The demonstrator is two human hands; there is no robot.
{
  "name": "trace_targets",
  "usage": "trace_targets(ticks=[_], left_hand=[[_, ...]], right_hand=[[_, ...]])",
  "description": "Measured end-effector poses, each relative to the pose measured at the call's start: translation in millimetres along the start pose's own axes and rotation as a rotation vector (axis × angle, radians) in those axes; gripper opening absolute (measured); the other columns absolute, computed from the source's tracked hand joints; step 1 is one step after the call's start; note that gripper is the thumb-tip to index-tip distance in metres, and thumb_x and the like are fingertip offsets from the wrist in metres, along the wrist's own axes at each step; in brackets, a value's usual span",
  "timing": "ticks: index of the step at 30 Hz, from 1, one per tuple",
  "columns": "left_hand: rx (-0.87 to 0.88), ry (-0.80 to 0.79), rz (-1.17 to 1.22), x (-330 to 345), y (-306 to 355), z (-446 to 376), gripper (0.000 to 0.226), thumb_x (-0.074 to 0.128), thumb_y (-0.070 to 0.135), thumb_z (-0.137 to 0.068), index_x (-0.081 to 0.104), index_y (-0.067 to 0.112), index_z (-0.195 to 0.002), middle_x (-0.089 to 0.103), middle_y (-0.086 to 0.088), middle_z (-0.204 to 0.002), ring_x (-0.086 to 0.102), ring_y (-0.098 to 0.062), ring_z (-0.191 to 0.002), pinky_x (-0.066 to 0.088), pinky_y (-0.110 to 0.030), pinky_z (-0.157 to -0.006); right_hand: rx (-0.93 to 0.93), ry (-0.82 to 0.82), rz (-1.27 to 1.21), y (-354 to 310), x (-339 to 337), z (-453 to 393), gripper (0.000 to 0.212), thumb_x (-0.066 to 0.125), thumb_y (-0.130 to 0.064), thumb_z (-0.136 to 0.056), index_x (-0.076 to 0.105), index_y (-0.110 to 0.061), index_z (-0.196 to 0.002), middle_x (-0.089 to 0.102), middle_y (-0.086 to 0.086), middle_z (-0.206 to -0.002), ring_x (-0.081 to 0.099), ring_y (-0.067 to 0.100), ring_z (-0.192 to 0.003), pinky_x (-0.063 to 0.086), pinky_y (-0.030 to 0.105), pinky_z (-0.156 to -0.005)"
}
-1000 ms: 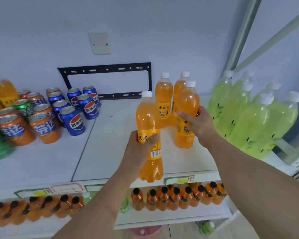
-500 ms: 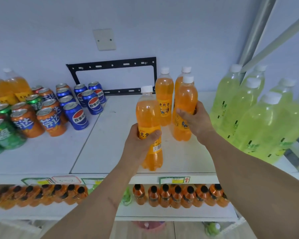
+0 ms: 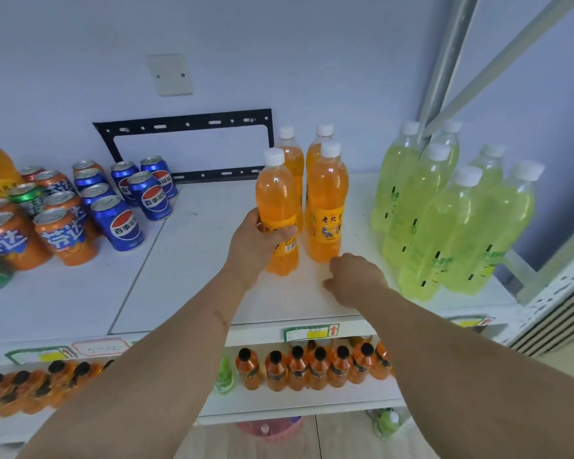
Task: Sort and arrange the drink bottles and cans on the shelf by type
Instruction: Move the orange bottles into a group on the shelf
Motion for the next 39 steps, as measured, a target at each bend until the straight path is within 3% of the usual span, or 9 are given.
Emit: trace_targets(ticks=[10, 15, 19, 22, 24, 27, 29, 33, 39], left_hand=[[0.025, -0.117, 0.048, 19, -5, -16, 0.083, 0.08, 0.06, -0.064, 0.05, 0.035, -0.138, 0.064, 0.01, -0.129, 0.062, -0.018, -0.117, 0.05, -0.053, -0.1], [0.029, -0.065, 0.014, 21, -8, -22, 0.07, 0.08, 0.043, -0.078, 0.047, 0.03, -0.139, 0.061, 0.007, -0.131, 0.06, -0.019, -0.117, 0.05, -0.051, -0.101], [0.01, -0.033, -0.099, 13, -12, -20, 0.079, 0.081, 0.048, -0.075, 0.044, 0.029, -0.142, 0.057, 0.006, -0.136, 0.057, -0.019, -0.121, 0.049, -0.047, -0.102], [-0.048, -0.01, -0.284, 1, -20, -7, 0.086, 0.075, 0.055, -0.078, 0.036, 0.022, -0.148, 0.048, 0.002, -0.145, 0.05, -0.021, -0.128, 0.047, -0.039, -0.102], [-0.015, 0.034, -0.598, -17, -19, 10, 0.072, 0.063, 0.056, -0.088, 0.041, 0.02, -0.146, 0.053, 0.001, -0.141, 0.053, -0.02, -0.124, 0.045, -0.034, -0.096], [0.243, 0.066, -1.261, -42, -7, 44, 0.042, 0.044, 0.046, -0.1, 0.058, 0.021, -0.131, 0.063, 0.0, -0.125, 0.061, -0.022, -0.11, 0.047, -0.034, -0.084], [0.433, 0.037, -1.512, -57, -6, 62, 0.034, 0.045, 0.038, -0.1, 0.068, 0.016, -0.111, 0.067, -0.003, -0.103, 0.064, -0.025, -0.09, 0.045, -0.034, -0.069], [0.589, 0.068, -1.61, -110, -2, 90, 0.02, 0.08, 0.026, -0.073, 0.068, 0.012, -0.066, 0.059, -0.004, -0.06, 0.057, -0.025, -0.051, 0.036, -0.028, -0.046], [0.562, 0.128, -1.603, -215, -5, 141, 0.018, 0.075, 0.024, -0.076, 0.066, 0.011, -0.068, 0.059, -0.004, -0.062, 0.059, -0.028, -0.056, 0.039, -0.029, -0.049]], right_hand=[[-0.179, 0.037, 0.101, -16, 1, 7, 0.03, 0.041, -0.031, -0.101, 0.055, -0.014, -0.122, 0.058, 0.008, -0.115, 0.055, 0.028, -0.107, 0.044, 0.036, -0.085], [-0.182, 0.032, 0.085, -22, 4, 6, 0.033, 0.039, -0.032, -0.102, 0.054, -0.014, -0.124, 0.057, 0.008, -0.117, 0.054, 0.029, -0.109, 0.045, 0.038, -0.087], [-0.194, 0.053, 0.085, -26, 4, 7, 0.033, 0.038, -0.032, -0.102, 0.054, -0.014, -0.124, 0.056, 0.008, -0.116, 0.054, 0.028, -0.108, 0.044, 0.038, -0.086], [-0.239, 0.083, 0.107, -38, 1, 11, 0.032, 0.037, -0.031, -0.102, 0.054, -0.015, -0.124, 0.056, 0.007, -0.118, 0.053, 0.028, -0.111, 0.043, 0.038, -0.087], [-0.278, 0.099, 0.14, -52, 1, 14, 0.031, 0.037, -0.028, -0.102, 0.054, -0.015, -0.124, 0.056, 0.006, -0.12, 0.053, 0.027, -0.113, 0.044, 0.038, -0.088], [-0.335, 0.135, 0.207, -83, -1, 20, 0.027, 0.041, -0.022, -0.1, 0.055, -0.016, -0.123, 0.058, 0.006, -0.12, 0.054, 0.027, -0.111, 0.044, 0.037, -0.083], [-0.397, 0.167, 0.263, -115, -3, 27, 0.026, 0.042, -0.019, -0.099, 0.055, -0.017, -0.122, 0.058, 0.006, -0.119, 0.056, 0.027, -0.109, 0.04, 0.036, -0.074], [-0.538, 0.212, 0.289, -186, -6, 48, 0.026, 0.044, -0.017, -0.098, 0.055, -0.016, -0.121, 0.056, 0.006, -0.118, 0.054, 0.026, -0.108, 0.034, 0.034, -0.072], [-0.636, 0.233, 0.255, -303, -1, 90, 0.023, 0.047, -0.019, -0.097, 0.057, -0.016, -0.117, 0.058, 0.005, -0.116, 0.055, 0.026, -0.109, 0.042, 0.036, -0.083]])
Point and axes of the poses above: each hand's wrist, its own z-axis away from the middle knuckle, its own x-axis out of the palm, y = z × x, the point moved 10 cm from there along -z, towards the middle knuckle
